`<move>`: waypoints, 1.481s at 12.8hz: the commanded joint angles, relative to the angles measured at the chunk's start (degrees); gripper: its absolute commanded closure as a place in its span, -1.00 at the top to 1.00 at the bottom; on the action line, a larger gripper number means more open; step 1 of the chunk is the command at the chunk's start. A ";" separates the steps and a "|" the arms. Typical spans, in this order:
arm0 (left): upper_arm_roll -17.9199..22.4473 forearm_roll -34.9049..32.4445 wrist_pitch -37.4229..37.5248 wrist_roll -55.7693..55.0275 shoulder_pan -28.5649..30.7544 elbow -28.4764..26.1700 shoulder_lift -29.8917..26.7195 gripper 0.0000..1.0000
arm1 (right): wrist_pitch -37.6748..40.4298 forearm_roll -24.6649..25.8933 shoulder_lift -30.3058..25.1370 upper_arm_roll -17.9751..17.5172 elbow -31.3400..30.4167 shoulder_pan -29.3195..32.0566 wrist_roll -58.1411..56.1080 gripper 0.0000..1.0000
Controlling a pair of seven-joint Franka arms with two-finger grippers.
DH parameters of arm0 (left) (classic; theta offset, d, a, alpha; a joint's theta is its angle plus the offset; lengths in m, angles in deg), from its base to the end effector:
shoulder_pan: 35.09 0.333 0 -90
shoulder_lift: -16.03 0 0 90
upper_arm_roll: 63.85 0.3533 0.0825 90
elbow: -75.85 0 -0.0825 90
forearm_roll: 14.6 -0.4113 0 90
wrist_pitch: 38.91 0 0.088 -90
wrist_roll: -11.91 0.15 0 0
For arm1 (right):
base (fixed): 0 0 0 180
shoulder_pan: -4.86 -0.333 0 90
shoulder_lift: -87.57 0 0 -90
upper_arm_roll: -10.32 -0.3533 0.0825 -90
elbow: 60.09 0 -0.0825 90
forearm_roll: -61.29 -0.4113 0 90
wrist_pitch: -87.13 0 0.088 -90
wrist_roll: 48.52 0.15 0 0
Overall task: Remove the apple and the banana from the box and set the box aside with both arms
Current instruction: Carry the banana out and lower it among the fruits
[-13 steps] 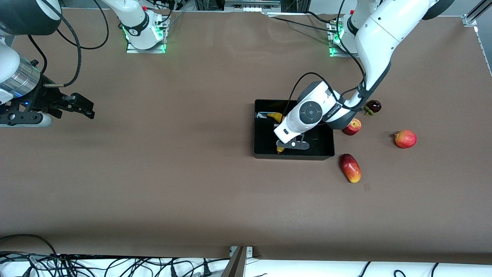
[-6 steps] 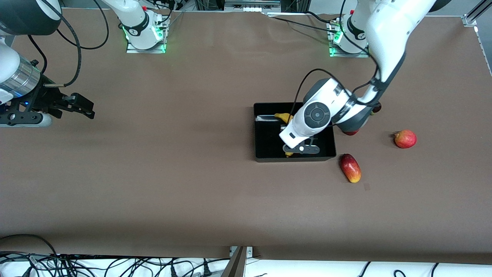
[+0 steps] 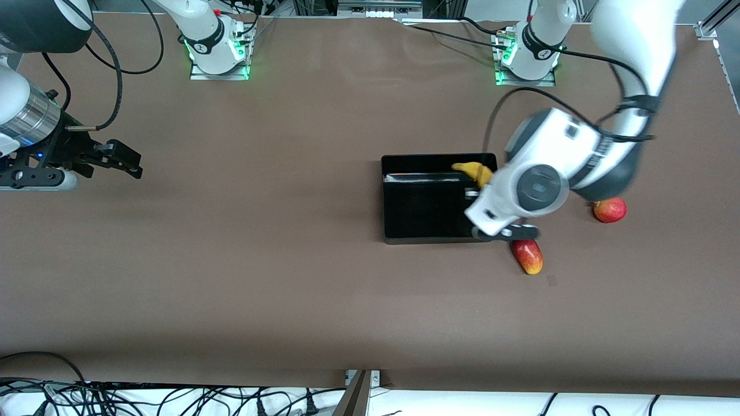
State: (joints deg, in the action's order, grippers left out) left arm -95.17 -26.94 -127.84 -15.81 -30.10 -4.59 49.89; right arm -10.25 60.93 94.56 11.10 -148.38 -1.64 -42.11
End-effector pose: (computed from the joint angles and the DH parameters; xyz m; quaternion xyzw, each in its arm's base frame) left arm 0.6558 -0.2191 0.3543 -0.9830 -0.0060 0.1789 0.0405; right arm 0.6322 0.0647 0.5713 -0.9998 0.0063 -0.0180 0.0042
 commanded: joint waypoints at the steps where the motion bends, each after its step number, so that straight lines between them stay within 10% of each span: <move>1: 0.46 -3.29 1.48 12.55 7.99 -0.94 0.59 -1.00 | 0.96 0.45 -0.31 -0.17 0.57 0.00 0.10 1.00; 10: 2.49 -10.25 -27.16 28.68 24.02 -16.75 5.52 -0.90 | 0.96 0.45 -0.31 -0.25 0.57 0.00 0.10 1.00; 11: 2.58 -10.34 -27.35 28.68 23.93 -16.85 5.52 -0.55 | 0.96 0.45 -0.40 -0.25 0.57 0.00 0.10 1.00; 13: 2.67 -13.22 -27.44 29.12 24.02 -16.85 5.95 0.80 | 0.96 0.45 -0.31 -0.25 0.57 0.00 0.10 1.00; 19: -1.09 -12.45 -21.04 28.43 23.84 -15.27 -0.70 1.00 | 0.96 0.45 -0.40 -0.25 0.57 0.00 0.10 1.00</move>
State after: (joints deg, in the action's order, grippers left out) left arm -94.10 -39.27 -152.78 12.44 -6.25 -19.56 55.15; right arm -10.24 60.93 94.56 11.05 -148.37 -1.66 -42.11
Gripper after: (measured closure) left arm 0.013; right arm 0.000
